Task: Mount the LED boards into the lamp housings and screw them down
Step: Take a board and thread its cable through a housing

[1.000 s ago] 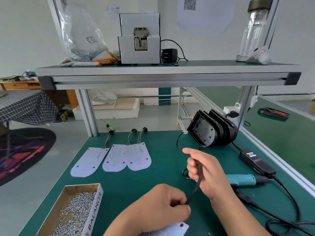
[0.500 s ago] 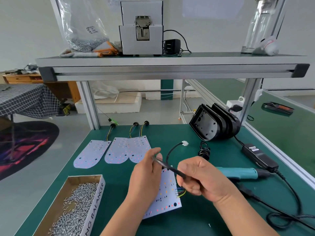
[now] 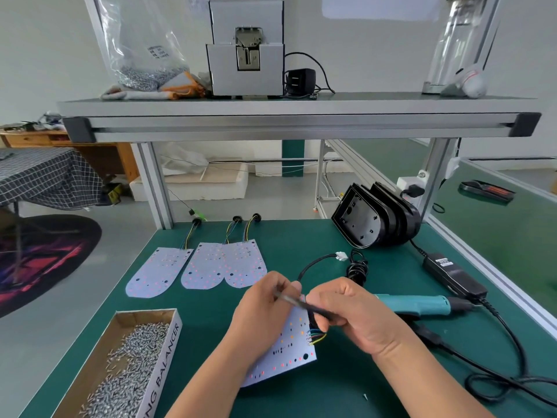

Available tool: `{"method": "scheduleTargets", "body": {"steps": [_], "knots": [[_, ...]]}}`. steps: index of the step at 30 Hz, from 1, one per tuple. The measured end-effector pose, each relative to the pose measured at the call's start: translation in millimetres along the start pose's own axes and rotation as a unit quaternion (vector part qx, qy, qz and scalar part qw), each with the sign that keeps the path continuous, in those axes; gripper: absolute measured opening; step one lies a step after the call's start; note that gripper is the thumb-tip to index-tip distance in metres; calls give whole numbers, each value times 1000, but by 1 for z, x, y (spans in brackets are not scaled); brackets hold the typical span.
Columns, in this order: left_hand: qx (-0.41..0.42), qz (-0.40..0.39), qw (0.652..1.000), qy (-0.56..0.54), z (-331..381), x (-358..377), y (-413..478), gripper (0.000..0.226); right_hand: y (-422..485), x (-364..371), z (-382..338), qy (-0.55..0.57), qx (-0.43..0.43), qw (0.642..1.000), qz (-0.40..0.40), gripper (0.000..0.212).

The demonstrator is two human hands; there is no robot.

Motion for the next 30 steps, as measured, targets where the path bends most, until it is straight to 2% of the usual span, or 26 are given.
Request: {"method": "scheduleTargets", "body": {"steps": [4, 6, 8, 11, 13, 16, 19, 23, 25, 28, 30], "knots": [[3, 29, 998, -59, 2, -5, 1, 25, 0, -5, 4, 10, 7, 1000, 8, 37], [-8, 66, 993, -92, 1, -11, 2, 19, 2, -12, 3, -21, 8, 999, 23, 39], [-26, 110, 987, -118, -1, -17, 0, 17, 2, -25, 2, -78, 7, 995, 64, 52], [-39, 177, 982, -49, -3, -25, -7, 23, -1, -31, 3, -82, 21, 994, 75, 76], [-32, 190, 981, -5, 1, -26, -12, 24, -1, -26, 8, -88, 37, 994, 54, 75], [-22, 168, 985, 20, 7, -21, -14, 35, 2, -27, 14, -110, 58, 988, 89, 73], [-6, 148, 988, 45, 14, -16, -14, 42, 4, -27, 20, -76, 85, 986, 125, 69], [2, 133, 991, 25, 14, -9, -13, 43, 7, -22, 11, -195, 36, 967, 161, 72], [9, 106, 994, -6, 13, -4, -11, 47, 7, -24, 5, -260, -13, 941, 218, 70], [21, 65, 997, -24, 14, 0, -9, 62, 4, -38, -5, -284, -53, 910, 298, 58], [32, 46, 998, -20, 18, 2, -9, 69, 7, -42, -7, -294, -41, 918, 263, 53]]}}
Point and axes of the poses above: each hand's wrist, its own y-axis towards the middle knuckle, its own x-axis out of the palm, z = x × y, the point moved 9 cm from there along y, towards the middle knuckle, and after that the axes turned 2 degrees about y, right-handed, at the moved point
